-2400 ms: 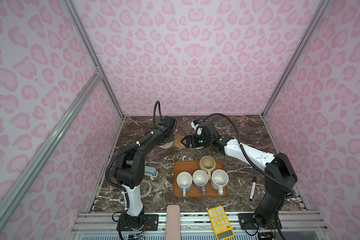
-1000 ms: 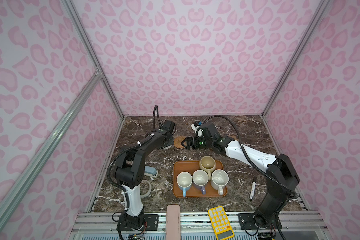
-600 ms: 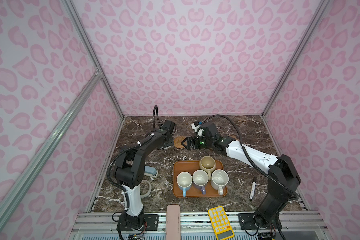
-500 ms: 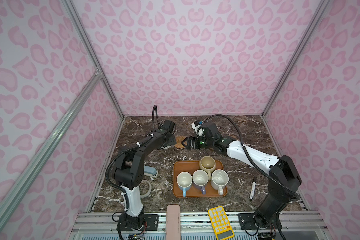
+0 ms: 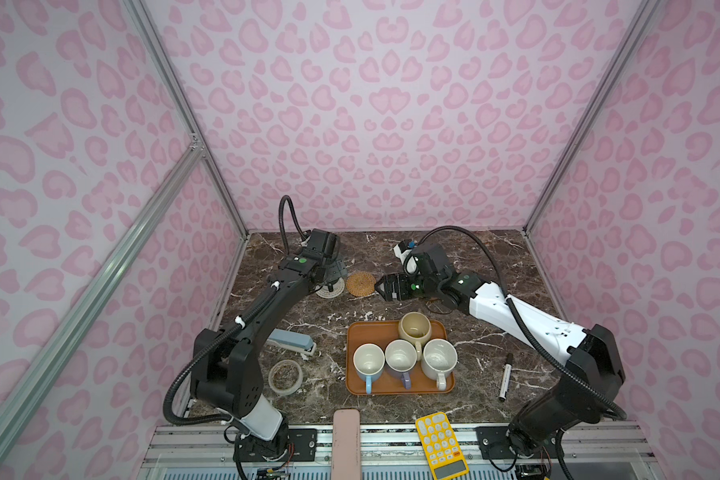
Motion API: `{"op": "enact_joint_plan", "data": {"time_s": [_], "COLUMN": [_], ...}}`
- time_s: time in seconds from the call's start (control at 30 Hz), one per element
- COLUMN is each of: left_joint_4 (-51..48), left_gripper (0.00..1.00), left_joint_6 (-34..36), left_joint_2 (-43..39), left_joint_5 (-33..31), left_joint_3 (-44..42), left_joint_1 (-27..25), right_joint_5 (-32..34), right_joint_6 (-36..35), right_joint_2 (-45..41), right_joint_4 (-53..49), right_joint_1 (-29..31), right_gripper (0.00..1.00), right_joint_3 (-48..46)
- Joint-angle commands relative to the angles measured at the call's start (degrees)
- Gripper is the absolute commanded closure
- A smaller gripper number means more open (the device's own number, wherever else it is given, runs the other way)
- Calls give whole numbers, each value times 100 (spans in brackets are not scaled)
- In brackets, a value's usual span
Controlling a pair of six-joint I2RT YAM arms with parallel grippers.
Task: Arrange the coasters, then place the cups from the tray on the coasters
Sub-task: 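Lower the black mug onto the multicolour coaster and open the left gripper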
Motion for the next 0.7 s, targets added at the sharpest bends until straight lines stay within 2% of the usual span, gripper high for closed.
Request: {"op": "enact_joint_plan", "data": {"time_s": [0.0,0.13,0.3,0.4,0.57,0.67], "left_joint_4": [-329,-489,-774,-544,-408,-62], "left_gripper": [2,3,3,2,2,2], "left_joint_6": [-237,-339,-259,-307,-518,-782], "left_joint_2": [-320,-717,-1116,-1311,-1445,-1524], "left_joint_5": [699,1299,1540,2185,2615,2877], "left_joint_3": [-14,-118,-120,-449,-665,-972], "left_joint_1": [3,-83,-545,-796,-1342,-1600], "right_joint_5": [423,701,935,875,630,490], "right_joint_6": [-189,-305,-457,-567,-560,-537], "right_joint_2": [-162,-472,-832,-845,-854,-814], "right_joint_4": [-1027,-1903,-2769,-3171,-3410,-3281], "right_joint_1": [-1,13,66,101,140,226], "right_gripper": [4,11,24,30,36,36], "right_joint_3": [56,-2,-154,-165,-284,-472]}}
